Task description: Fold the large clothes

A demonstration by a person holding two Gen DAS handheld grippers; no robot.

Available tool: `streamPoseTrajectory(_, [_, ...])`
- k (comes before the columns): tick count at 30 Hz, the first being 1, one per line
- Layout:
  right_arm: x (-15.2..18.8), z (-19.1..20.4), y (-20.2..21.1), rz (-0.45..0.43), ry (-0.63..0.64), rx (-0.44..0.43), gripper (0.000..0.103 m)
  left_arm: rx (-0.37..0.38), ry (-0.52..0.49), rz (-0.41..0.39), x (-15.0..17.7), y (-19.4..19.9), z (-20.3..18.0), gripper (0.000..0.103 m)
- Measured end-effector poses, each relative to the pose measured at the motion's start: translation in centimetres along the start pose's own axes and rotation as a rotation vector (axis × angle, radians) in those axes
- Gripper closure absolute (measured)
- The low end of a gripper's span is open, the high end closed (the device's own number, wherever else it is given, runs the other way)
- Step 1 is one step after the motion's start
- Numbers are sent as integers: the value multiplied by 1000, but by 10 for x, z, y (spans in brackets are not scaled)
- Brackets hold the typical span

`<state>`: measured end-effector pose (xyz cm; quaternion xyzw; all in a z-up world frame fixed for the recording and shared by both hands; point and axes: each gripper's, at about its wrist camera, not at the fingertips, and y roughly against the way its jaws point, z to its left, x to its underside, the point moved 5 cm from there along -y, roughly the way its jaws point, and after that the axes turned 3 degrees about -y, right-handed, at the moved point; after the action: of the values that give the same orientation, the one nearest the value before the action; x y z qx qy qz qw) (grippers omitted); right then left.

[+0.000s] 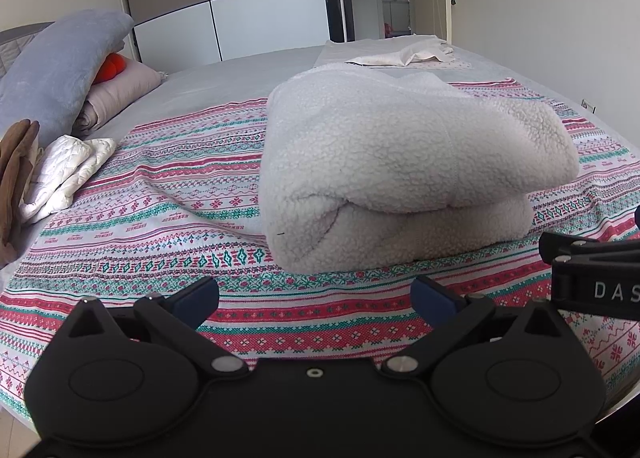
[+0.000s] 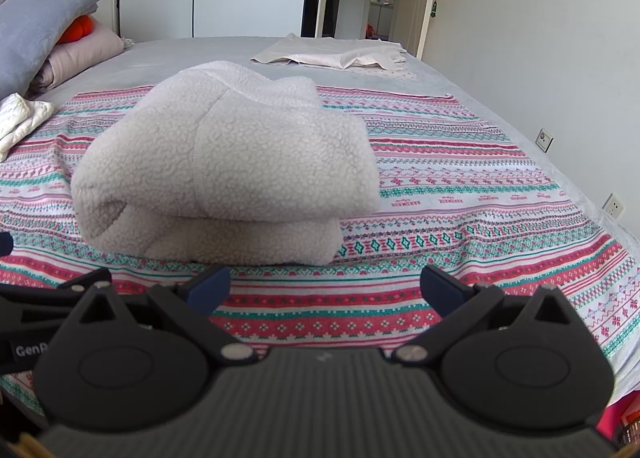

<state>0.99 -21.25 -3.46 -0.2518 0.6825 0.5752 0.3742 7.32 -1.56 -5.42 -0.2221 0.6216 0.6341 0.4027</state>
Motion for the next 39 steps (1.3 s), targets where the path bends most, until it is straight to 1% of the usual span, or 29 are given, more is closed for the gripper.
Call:
streamPoseTrajectory(32, [0,-1,0,1,0,1,0,-13,-24,-1,0,-1,-1,0])
streamPoseTrajectory(39, [2,-1,-1,4,-2,4,0,-9,-39,12,3,-5,-5,0])
